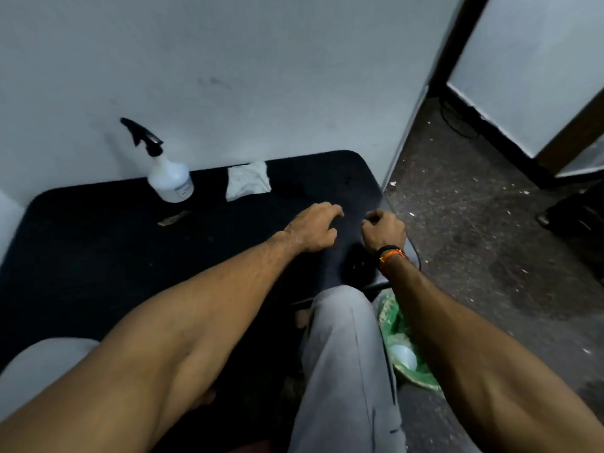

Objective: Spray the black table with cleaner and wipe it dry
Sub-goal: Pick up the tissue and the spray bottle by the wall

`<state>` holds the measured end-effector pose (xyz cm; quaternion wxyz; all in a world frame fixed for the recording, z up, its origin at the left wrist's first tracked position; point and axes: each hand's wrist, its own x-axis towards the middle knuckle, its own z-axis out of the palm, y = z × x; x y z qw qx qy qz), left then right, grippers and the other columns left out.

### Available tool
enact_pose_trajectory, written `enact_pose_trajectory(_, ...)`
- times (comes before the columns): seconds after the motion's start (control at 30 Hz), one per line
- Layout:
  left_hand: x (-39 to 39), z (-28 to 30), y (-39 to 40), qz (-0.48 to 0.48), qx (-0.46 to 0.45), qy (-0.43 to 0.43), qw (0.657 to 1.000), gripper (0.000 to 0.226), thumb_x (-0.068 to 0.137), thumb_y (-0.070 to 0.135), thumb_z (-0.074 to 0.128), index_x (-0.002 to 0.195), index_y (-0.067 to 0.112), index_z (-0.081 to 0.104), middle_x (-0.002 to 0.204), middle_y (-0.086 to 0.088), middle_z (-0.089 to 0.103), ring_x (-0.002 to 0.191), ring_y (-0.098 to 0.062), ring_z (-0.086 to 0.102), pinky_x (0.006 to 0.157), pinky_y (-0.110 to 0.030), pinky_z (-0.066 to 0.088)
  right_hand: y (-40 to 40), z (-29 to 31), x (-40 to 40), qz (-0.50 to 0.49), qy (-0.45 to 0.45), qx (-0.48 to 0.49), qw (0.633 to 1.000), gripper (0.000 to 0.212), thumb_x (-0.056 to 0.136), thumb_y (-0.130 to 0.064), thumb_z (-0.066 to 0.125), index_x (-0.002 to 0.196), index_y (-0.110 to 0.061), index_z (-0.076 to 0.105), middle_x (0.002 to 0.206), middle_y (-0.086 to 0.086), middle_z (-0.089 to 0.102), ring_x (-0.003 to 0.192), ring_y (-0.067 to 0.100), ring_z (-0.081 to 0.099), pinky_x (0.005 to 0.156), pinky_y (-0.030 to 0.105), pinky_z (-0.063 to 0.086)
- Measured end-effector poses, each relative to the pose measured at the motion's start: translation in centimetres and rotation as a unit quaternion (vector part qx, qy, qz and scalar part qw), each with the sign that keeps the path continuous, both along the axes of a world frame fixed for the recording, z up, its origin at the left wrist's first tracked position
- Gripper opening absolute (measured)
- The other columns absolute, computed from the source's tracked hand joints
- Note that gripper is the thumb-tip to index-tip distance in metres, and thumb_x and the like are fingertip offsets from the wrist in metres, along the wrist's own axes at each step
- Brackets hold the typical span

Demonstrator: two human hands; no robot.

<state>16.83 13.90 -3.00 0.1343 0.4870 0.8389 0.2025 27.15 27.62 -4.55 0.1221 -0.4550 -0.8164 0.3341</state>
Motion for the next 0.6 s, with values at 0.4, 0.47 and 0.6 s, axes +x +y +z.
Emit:
enact_pose_trajectory(0.4,-11.7,-1.4,-14.3,0.202,0.016,-0.030,0.979,0.041,0.082,0.017,0.062,0.122,0.008,0.057,0.121,-0.014,0.061,0.111,-0.032,0.059,0.092,-0.041,0.051,-10.4,-0.3,-13.9,0.187,-0.026,0.014,0.982,0.021,0.086,-0.019,0.064,0.104,-0.020,0.074,0.111,0.008,0.073,0.107,0.031,0.066,0.088,0.033,0.050)
enact_pose_trajectory(0.47,-13.2,-1.9,-16.2,0.236,0.021,-0.033,0.971,0.040,0.084,0.017,0.062,0.122,0.008,0.057,0.119,-0.014,0.061,0.110,-0.032,0.059,0.092,-0.042,0.050,-11.5,-0.6,-15.9,0.203,-0.027,0.021,0.979,0.020,0.086,-0.019,0.064,0.103,-0.020,0.075,0.109,0.008,0.074,0.106,0.031,0.066,0.085,0.032,0.050)
enact_pose_trajectory(0.6,-16.0,-3.1,-18.9,0.329,0.046,-0.043,0.942,0.044,0.087,0.013,0.062,0.130,0.006,0.055,0.129,-0.015,0.059,0.118,-0.031,0.057,0.097,-0.042,0.050,-13.1,-1.2,-19.5,0.233,-0.023,0.041,0.971,0.018,0.086,-0.017,0.065,0.102,-0.015,0.075,0.105,0.010,0.074,0.102,0.031,0.067,0.080,0.030,0.049)
